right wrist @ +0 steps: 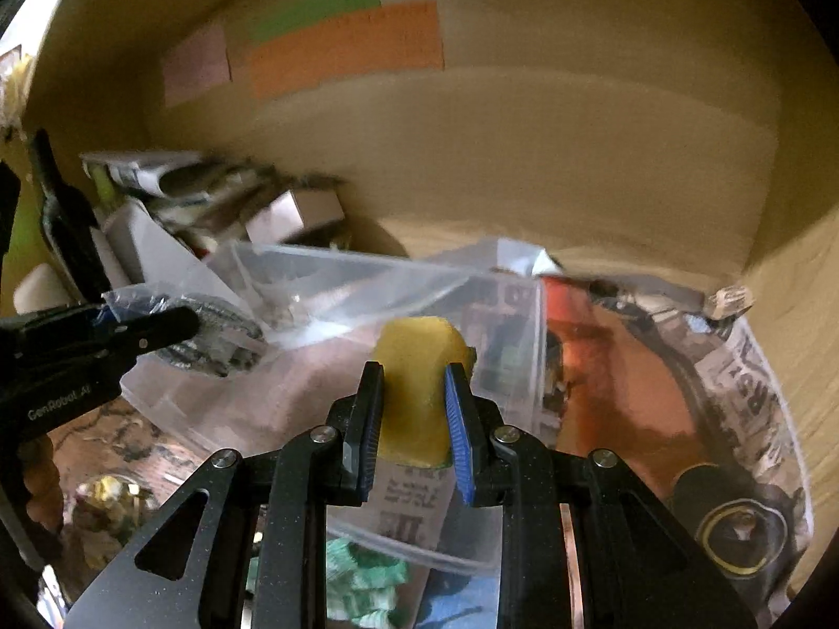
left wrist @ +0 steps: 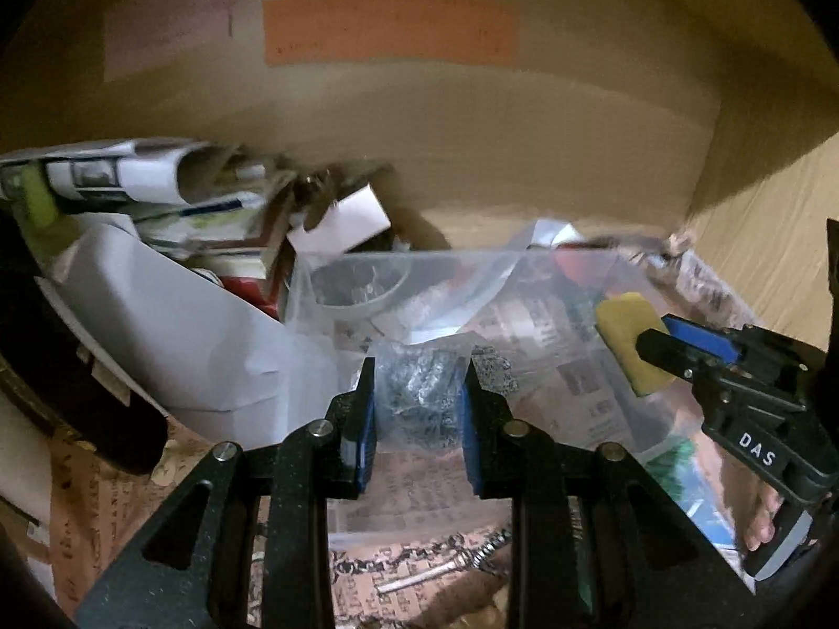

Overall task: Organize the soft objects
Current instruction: 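Carry both items into the clear plastic bin and open both tools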

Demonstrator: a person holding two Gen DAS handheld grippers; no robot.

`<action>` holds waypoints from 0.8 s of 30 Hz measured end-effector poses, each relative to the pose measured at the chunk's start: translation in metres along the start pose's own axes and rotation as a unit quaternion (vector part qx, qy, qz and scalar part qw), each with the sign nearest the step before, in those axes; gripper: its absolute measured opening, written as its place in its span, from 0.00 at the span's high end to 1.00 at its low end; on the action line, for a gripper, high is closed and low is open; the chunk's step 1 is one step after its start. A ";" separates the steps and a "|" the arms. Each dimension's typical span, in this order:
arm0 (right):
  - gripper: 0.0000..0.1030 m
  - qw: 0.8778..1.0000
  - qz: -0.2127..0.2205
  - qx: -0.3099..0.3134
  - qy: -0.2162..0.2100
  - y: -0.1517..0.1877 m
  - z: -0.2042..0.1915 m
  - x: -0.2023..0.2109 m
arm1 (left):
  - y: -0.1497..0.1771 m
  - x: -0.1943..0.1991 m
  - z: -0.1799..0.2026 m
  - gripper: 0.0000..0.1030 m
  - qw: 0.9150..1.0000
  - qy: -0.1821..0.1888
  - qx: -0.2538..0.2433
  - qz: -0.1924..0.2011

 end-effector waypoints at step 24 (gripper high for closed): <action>0.23 0.998 0.052 0.028 0.017 0.009 -0.015 0.047 | 0.018 0.056 -0.002 0.32 0.998 -0.008 -0.023 0.056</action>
Point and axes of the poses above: each gripper's, at about its wrist camera, not at the fingertips, and x roughly against the way its jaws point, z to its right, y to its underside, the point moved 1 cm from there along -x, roughly the way its jaws point, and after that the axes turned 14 degrees about -z, right-handed, at the moved point
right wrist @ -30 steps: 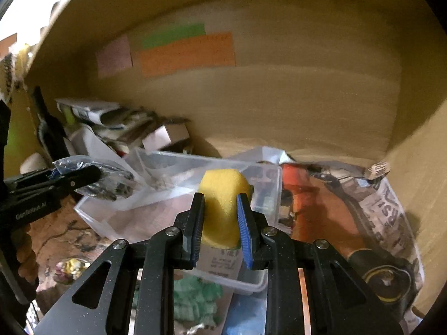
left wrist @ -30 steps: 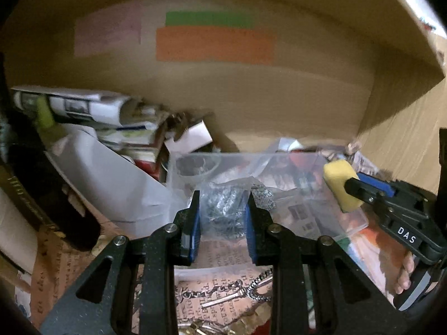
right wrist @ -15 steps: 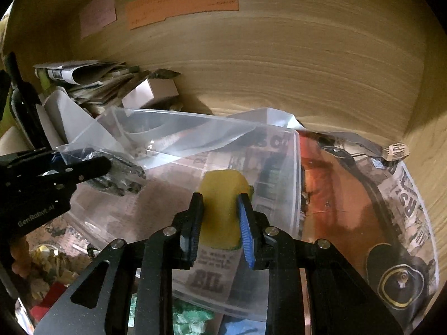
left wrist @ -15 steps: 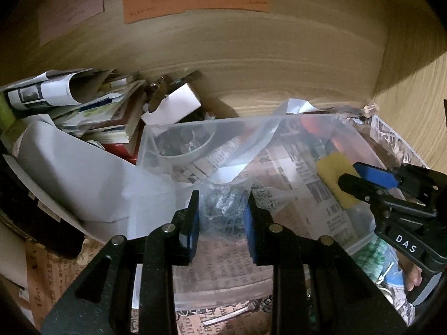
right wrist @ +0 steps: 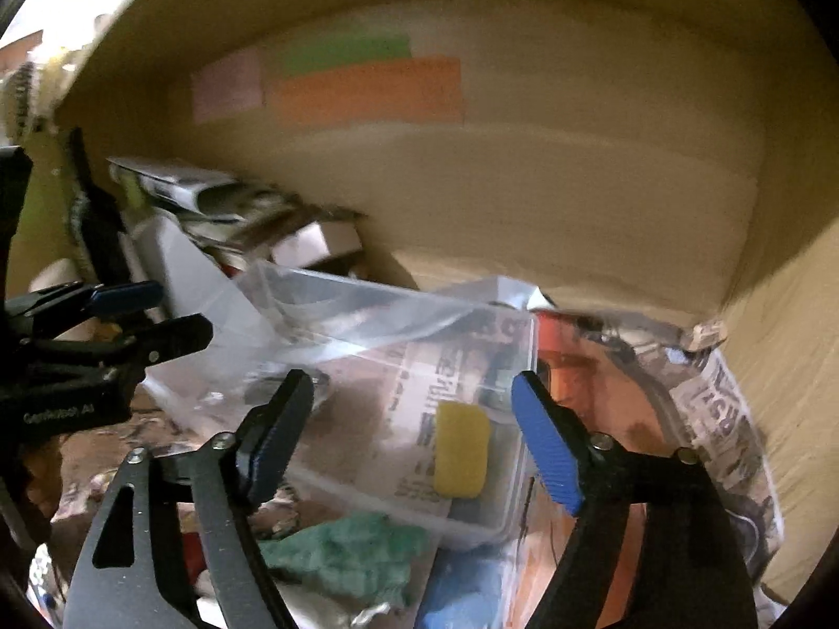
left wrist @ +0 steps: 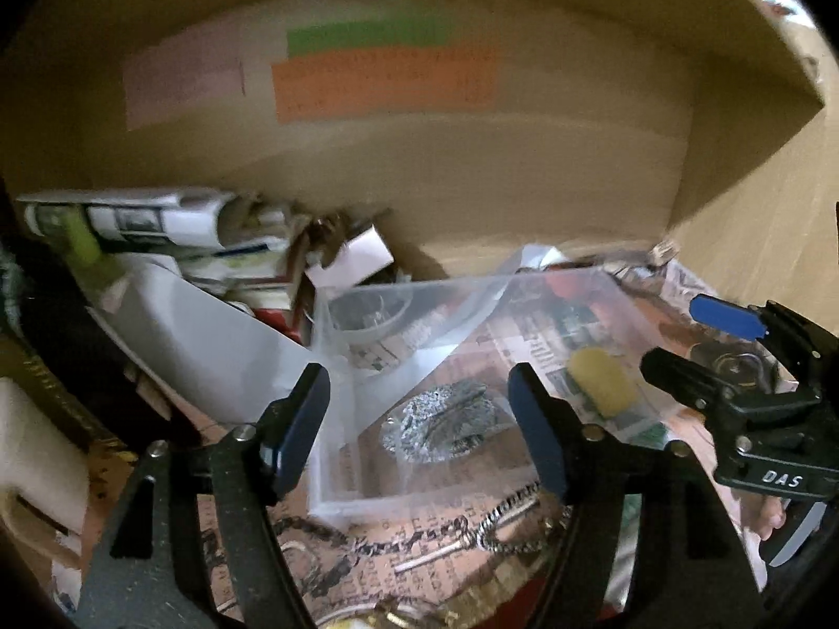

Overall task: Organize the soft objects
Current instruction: 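Carry both items into the clear plastic bin and open both tools, then grasp the black knit beanie with the right tool while the left tool grasps the red fabric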

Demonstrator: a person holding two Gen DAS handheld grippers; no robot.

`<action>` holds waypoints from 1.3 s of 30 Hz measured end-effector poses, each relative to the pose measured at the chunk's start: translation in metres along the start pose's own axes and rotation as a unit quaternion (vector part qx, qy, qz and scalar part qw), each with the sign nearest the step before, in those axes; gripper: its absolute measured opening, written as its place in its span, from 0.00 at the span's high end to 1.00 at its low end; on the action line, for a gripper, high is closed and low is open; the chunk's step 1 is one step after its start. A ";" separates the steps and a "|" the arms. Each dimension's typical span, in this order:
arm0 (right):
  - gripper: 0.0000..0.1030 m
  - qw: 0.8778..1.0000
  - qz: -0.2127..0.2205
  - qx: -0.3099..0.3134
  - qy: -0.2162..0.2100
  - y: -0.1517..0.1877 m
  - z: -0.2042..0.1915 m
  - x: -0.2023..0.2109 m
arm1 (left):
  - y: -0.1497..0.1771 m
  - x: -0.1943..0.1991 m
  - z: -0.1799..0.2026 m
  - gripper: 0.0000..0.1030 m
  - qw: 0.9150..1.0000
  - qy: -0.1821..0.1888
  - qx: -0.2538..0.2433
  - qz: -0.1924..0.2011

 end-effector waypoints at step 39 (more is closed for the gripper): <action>0.50 0.991 -0.100 -0.055 -0.065 0.151 -0.025 0.023 | 0.137 0.022 0.026 0.23 0.994 0.076 -0.006 -0.072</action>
Point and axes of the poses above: each gripper's, at about its wrist camera, not at the fingertips, and x roughly against the way its jaws point, z to its right, y to its underside, the point moved 1 cm from there along -x, roughly the way its jaws point, and after that the axes turned 14 degrees about -z, right-handed, at the moved point
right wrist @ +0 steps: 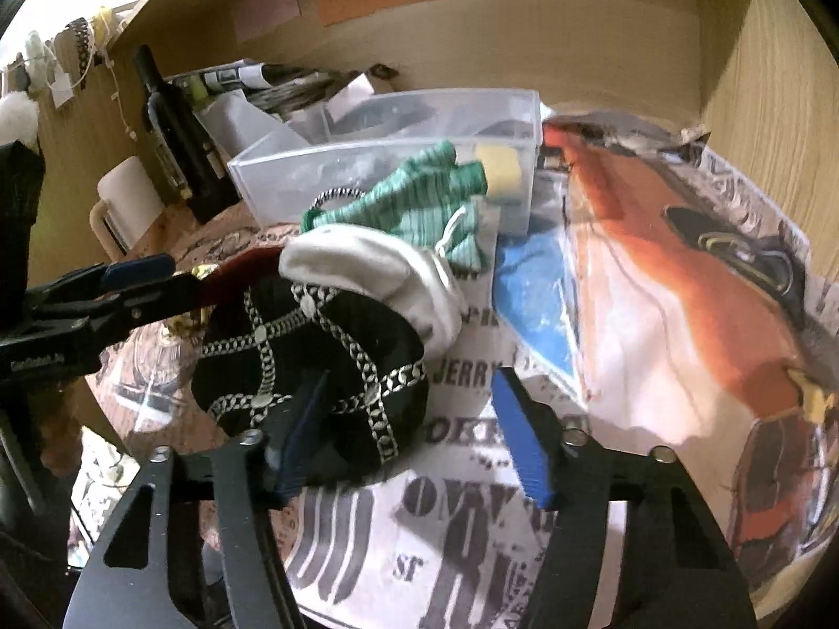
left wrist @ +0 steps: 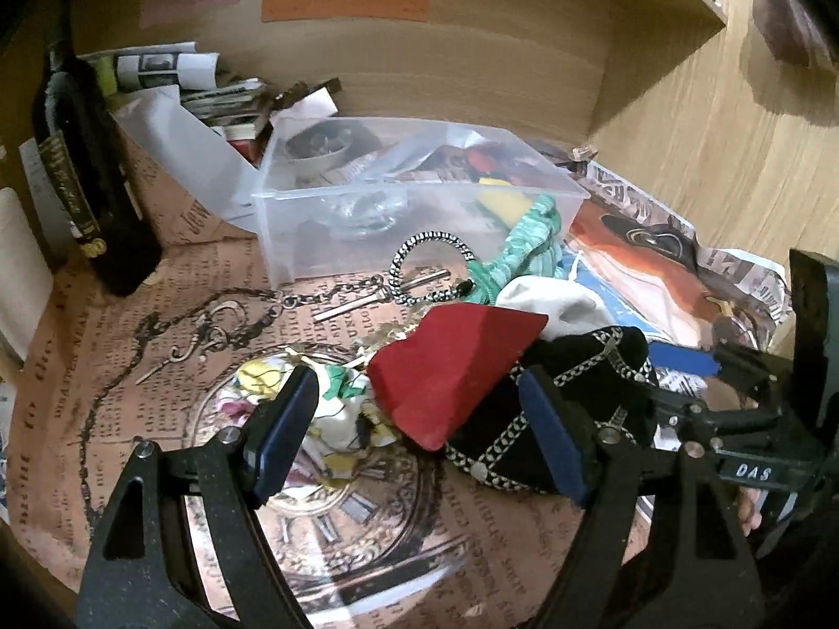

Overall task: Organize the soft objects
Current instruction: 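Grasp the black knit beanie with the right tool while the left tool grasps the red fabric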

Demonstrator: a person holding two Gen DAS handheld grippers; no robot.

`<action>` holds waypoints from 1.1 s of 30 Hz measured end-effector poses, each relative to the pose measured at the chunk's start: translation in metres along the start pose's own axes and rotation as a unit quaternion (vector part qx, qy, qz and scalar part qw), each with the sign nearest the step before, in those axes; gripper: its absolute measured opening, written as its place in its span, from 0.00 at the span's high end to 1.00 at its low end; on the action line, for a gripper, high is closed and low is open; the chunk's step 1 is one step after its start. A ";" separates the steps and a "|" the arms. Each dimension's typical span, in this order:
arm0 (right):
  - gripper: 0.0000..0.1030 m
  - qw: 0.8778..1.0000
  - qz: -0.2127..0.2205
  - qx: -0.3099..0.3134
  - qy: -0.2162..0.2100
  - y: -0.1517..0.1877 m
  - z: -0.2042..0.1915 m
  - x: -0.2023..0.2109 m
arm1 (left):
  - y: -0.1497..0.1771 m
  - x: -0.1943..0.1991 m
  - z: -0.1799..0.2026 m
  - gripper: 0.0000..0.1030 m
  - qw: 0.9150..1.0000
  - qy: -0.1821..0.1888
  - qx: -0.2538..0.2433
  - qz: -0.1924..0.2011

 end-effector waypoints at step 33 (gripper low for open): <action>0.89 0.992 0.124 0.012 0.014 -0.027 0.005 0.067 | -0.030 0.008 -0.022 0.96 0.997 -0.027 0.029 0.060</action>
Point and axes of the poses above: each gripper's, at about its wrist camera, not at the fingertips, and x roughly against the way its jaws point, z to its right, y to its underside, the point moved 1 cm from there along -x, roughly the way its jaws point, and after that the axes turned 14 degrees about -z, right-handed, at the moved point
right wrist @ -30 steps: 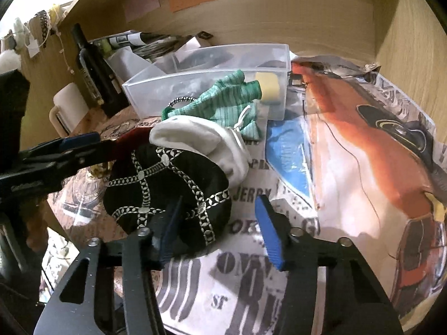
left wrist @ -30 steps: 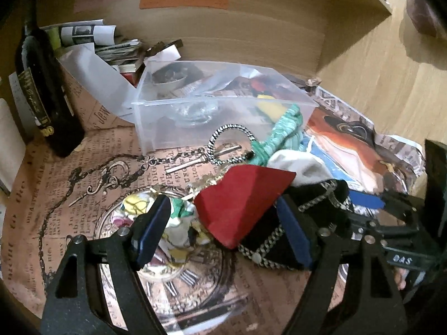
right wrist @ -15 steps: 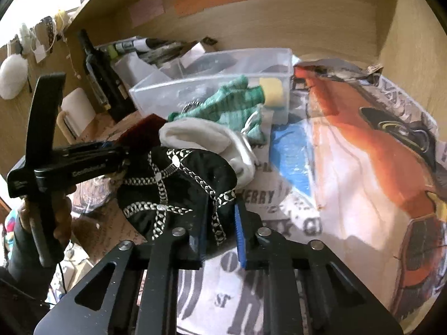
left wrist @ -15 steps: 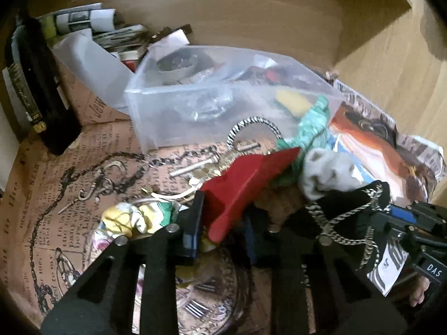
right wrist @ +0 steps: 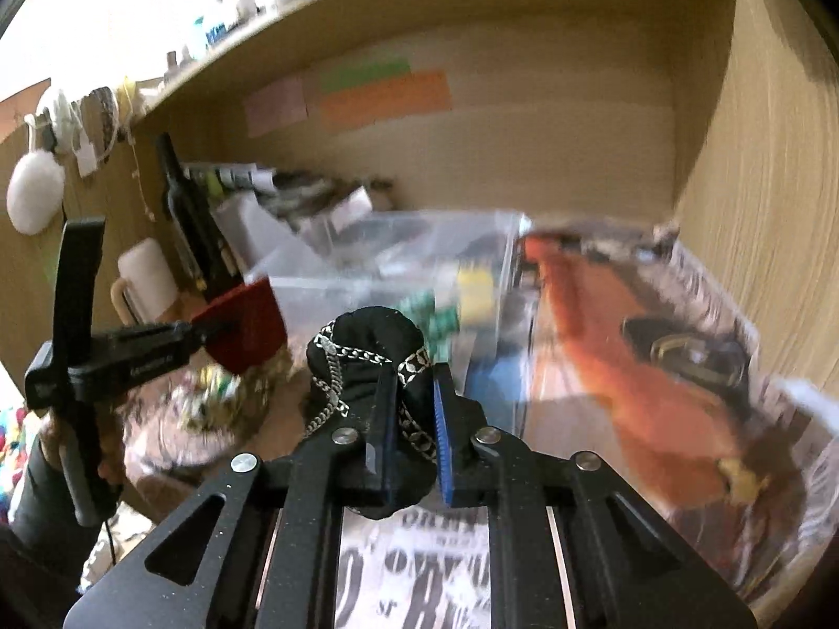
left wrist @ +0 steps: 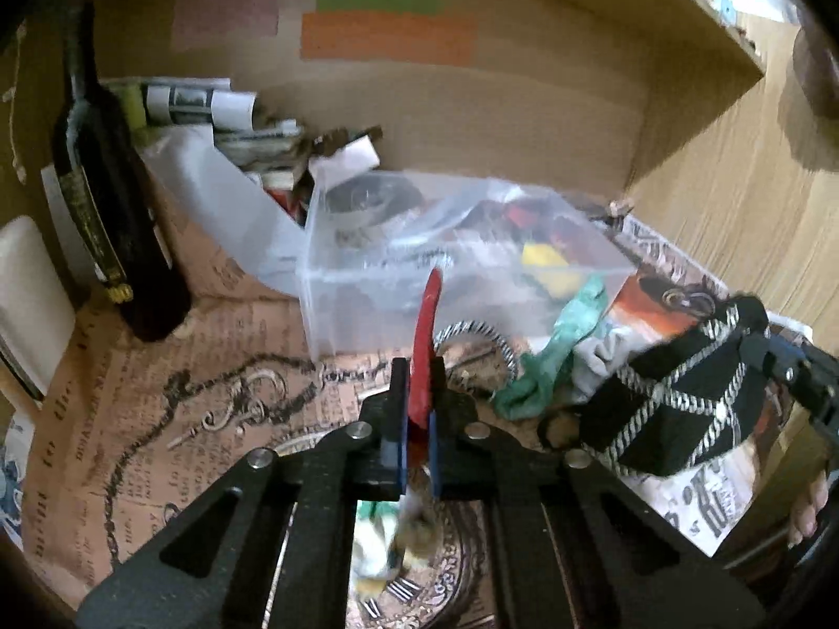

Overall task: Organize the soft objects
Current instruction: 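Grasp the black knit beanie with the right tool while the left tool grasps the red fabric, then lower the beanie and red fabric into the clear bin and open both tools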

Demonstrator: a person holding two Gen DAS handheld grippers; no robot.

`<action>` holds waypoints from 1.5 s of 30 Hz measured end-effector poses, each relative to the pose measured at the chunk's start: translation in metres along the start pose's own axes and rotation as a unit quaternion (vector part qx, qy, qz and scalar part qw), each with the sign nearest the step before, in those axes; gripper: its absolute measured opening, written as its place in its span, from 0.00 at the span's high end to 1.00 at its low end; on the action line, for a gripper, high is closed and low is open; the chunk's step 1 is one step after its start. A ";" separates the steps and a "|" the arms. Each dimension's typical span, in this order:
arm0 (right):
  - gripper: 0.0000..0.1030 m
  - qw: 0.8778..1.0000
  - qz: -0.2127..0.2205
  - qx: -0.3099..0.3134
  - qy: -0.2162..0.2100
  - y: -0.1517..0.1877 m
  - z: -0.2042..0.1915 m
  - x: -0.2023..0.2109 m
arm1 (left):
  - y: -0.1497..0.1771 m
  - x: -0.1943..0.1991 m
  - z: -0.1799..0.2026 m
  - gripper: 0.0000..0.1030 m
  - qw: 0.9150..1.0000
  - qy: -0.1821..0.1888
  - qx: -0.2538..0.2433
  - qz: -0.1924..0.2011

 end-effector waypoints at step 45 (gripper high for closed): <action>0.88 1.000 -0.017 0.025 -0.002 -0.116 0.018 -0.106 | -0.140 -0.051 -0.020 0.96 0.998 -0.038 0.013 0.040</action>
Point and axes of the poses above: each gripper's, at about its wrist camera, not at the fingertips, and x roughly against the way its jaws point, z to its right, y to its underside, the point moved 1 cm from there along -x, roughly the way its jaws point, and after that the axes turned 14 degrees about -z, right-handed, at the moved point
